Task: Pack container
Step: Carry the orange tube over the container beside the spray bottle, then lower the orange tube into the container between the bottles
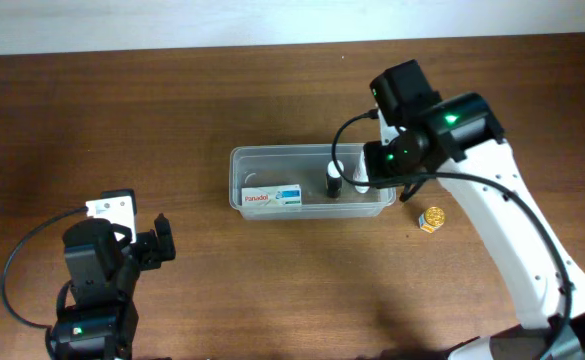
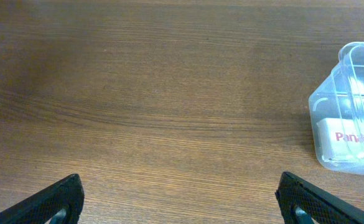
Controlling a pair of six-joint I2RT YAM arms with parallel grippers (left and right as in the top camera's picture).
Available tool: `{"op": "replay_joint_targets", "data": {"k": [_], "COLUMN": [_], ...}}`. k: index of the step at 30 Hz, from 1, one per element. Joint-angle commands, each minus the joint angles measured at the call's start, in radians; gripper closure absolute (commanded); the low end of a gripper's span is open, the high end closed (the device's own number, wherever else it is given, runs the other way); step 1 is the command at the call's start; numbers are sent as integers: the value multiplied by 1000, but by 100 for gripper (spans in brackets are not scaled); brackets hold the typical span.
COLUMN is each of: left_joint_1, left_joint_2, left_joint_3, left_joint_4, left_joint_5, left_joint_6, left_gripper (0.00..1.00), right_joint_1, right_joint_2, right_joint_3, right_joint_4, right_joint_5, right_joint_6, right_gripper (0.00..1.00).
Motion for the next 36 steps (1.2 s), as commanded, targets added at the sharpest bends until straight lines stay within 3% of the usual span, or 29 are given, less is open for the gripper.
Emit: {"op": "replay_joint_targets", "data": {"k": [1, 16, 36], "left_joint_1": [-2, -2, -2], "left_joint_2": [1, 1, 1], "left_joint_3": [-1, -1, -1], "left_joint_4": [3, 2, 2], "left_joint_5": [-7, -7, -7], "left_joint_6": [19, 19, 19], "left_gripper": [1, 1, 1], "right_joint_1": [9, 10, 10], "right_joint_2": [4, 9, 11], "right_joint_3": [-46, -262, -251], "right_joint_4": [38, 245, 246], "right_joint_5": [-7, -60, -68], "right_joint_6": [11, 11, 6], "right_gripper": [83, 83, 83]}}
